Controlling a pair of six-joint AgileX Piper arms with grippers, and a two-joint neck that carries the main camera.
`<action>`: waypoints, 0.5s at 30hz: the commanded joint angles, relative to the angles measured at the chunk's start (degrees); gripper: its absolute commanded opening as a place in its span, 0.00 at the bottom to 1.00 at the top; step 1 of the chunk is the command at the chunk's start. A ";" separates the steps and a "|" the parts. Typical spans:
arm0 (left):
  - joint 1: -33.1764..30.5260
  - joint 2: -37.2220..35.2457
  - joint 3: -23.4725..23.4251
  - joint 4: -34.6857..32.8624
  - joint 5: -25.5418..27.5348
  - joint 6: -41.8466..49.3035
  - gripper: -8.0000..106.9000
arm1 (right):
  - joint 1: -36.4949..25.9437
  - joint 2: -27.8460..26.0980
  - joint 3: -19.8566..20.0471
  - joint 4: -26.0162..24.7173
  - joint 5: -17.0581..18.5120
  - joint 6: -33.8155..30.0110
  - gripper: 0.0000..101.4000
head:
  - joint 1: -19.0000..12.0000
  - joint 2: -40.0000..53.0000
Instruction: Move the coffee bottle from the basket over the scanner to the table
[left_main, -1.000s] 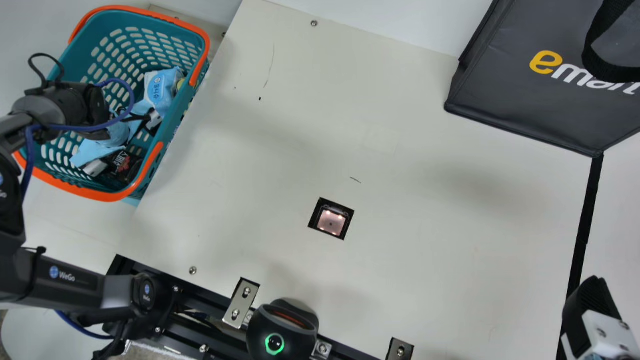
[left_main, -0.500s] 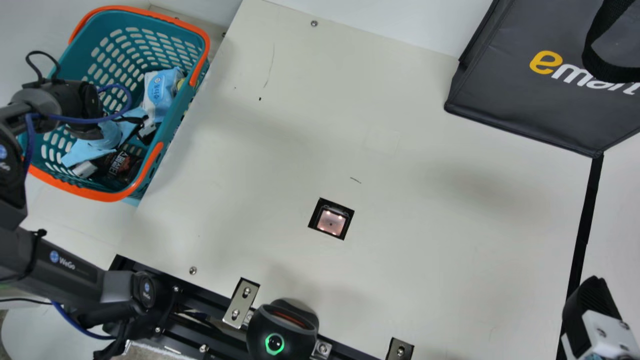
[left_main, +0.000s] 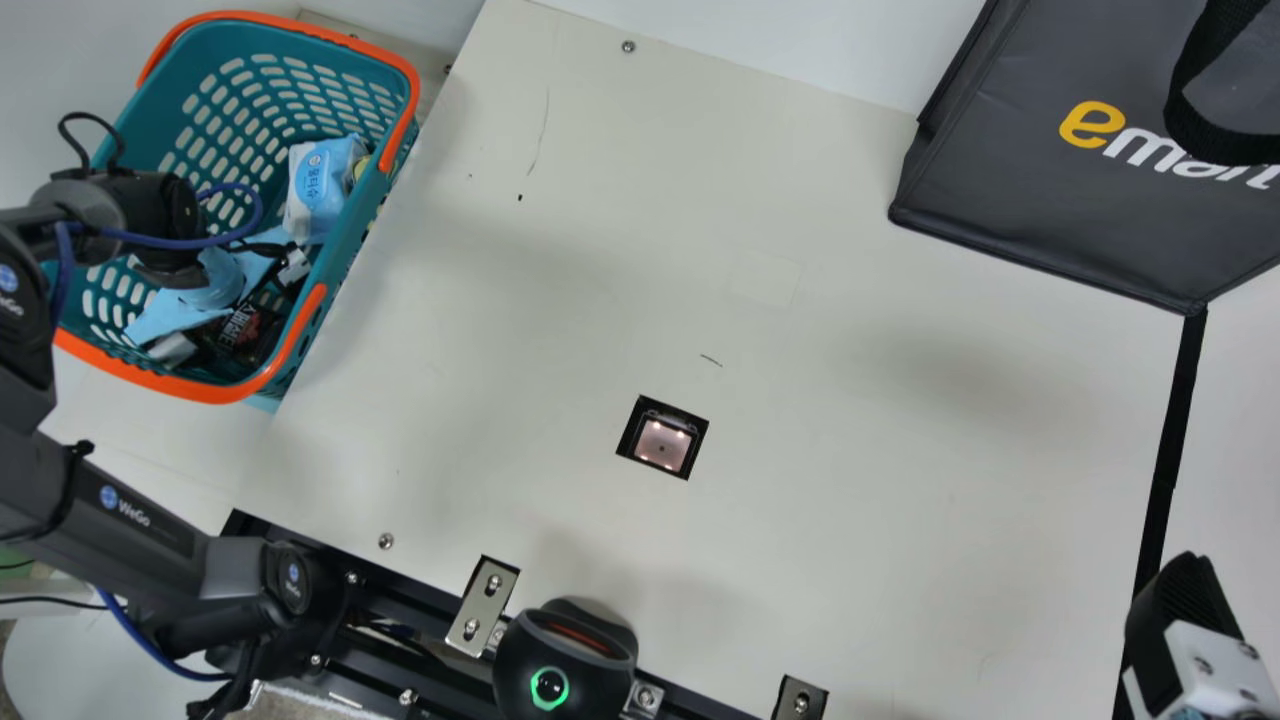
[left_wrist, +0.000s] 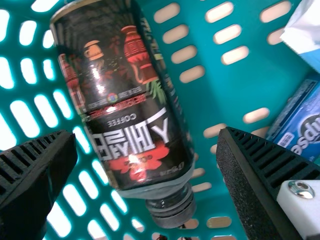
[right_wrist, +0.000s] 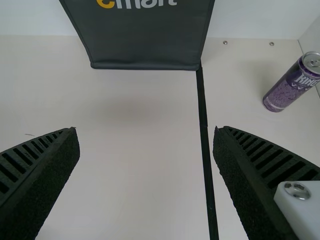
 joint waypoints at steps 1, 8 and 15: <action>0.36 0.28 0.19 -0.31 -0.47 -0.20 0.85 | 0.00 0.00 0.00 0.00 0.00 0.00 0.94 | -1.75 0.14; 1.06 0.76 1.06 -2.62 -3.79 0.24 0.85 | 0.00 0.00 0.00 0.00 0.12 0.00 0.94 | -1.75 0.14; 1.09 0.85 1.74 -5.46 -7.22 0.82 0.85 | 0.00 0.00 0.00 0.00 0.12 0.00 0.94 | -1.75 0.14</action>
